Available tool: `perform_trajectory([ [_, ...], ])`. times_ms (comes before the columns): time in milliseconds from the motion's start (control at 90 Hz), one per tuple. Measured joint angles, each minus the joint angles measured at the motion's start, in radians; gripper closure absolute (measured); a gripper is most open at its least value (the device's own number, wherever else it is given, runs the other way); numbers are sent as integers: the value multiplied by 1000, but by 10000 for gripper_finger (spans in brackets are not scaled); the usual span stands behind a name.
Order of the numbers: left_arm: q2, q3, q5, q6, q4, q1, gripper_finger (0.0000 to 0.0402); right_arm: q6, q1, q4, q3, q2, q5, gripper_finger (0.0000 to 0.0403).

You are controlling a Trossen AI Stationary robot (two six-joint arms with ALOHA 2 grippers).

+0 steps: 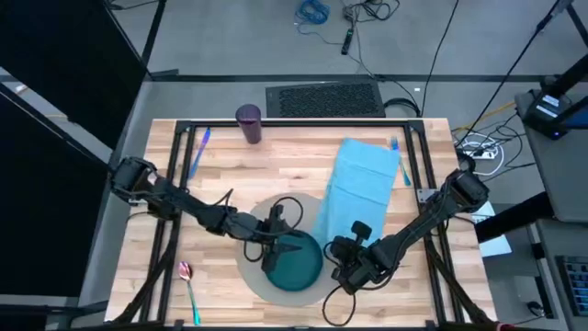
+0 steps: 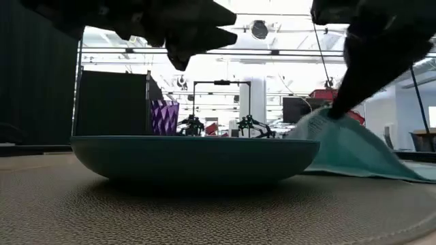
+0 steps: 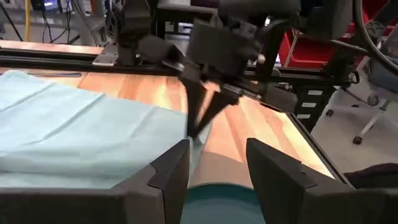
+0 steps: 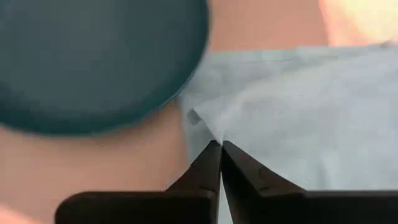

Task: Set table place
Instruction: Fold the blue table napkin

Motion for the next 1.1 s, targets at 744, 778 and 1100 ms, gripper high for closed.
perform_trajectory([
  [744, -4, 22, 10, 5, -7, -30, 258, 291, 52, -270, -45, 1, -128, 290],
  [778, -4, 22, 10, 5, -7, -31, 258, 294, 58, -253, -57, 1, -144, 299],
  [1100, -4, 22, 11, 4, -7, -31, 258, 300, 62, -147, -171, 1, -237, 397],
])
